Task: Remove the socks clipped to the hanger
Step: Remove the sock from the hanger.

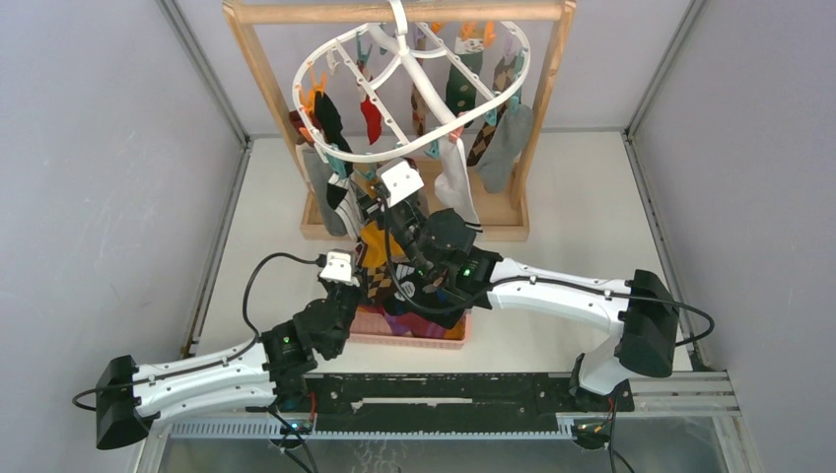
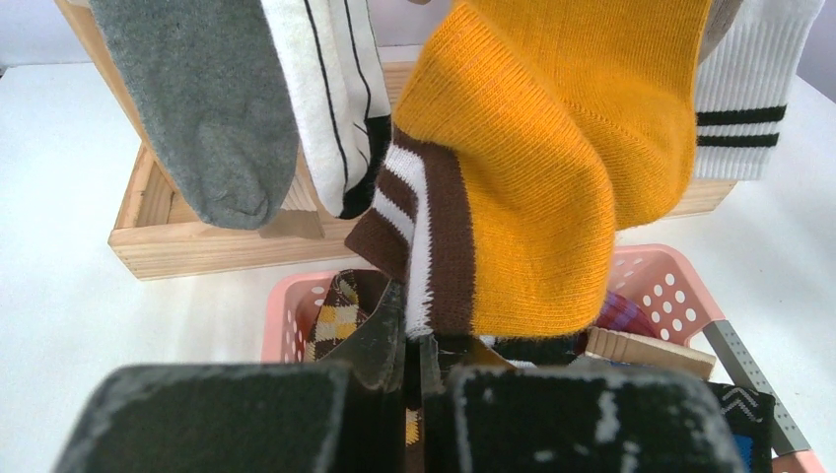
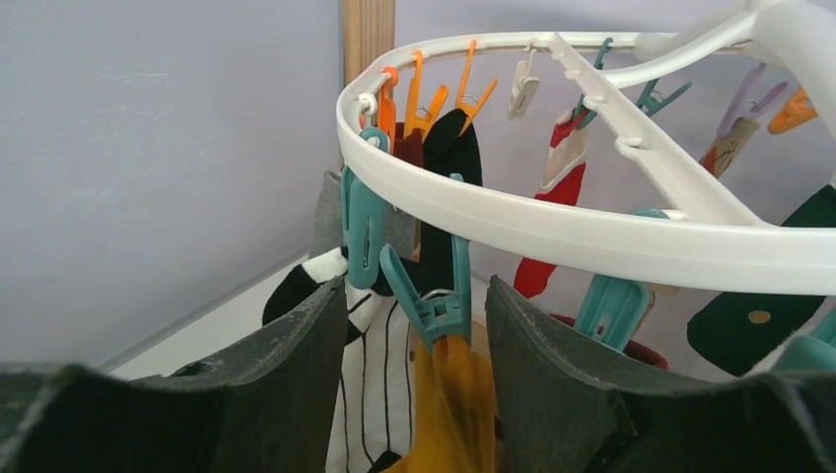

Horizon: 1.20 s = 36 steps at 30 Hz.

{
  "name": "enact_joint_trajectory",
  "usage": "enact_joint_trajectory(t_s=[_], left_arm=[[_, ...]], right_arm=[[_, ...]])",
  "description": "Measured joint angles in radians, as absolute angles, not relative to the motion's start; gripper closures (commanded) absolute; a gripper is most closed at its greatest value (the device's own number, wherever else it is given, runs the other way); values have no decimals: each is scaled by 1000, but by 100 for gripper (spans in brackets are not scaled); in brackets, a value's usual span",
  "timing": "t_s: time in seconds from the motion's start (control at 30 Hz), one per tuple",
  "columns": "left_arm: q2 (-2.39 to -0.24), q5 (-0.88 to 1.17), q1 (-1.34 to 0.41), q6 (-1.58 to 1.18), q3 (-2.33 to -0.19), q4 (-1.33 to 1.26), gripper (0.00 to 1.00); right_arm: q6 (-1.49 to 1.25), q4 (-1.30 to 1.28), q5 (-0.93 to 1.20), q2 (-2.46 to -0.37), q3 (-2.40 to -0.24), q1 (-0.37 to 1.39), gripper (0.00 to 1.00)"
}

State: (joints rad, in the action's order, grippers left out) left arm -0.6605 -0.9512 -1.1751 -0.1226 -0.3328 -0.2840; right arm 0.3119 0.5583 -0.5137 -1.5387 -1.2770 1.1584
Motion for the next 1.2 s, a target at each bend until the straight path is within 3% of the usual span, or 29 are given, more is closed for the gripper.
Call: enact_joint_trajectory(t_s=[0.6, 0.8, 1.03, 1.07, 1.2], left_arm=[[-661, -950, -1175, -122, -333, -290, 100], [-661, -950, -1175, -121, -333, -290, 100], [-663, -950, -1175, -121, -333, -290, 100], [-664, -950, -1175, -121, -333, -290, 100], [-667, -950, -1175, -122, -333, -290, 100]], right_arm=[[313, 591, -543, -1578, -1322, 1158, 43], [315, 591, -547, -1592, -1333, 1155, 64], [317, 591, -562, -1592, -1334, 1151, 78], [317, 590, -564, -1592, -1334, 1151, 87], [317, 587, -567, -1592, -1334, 1149, 89]])
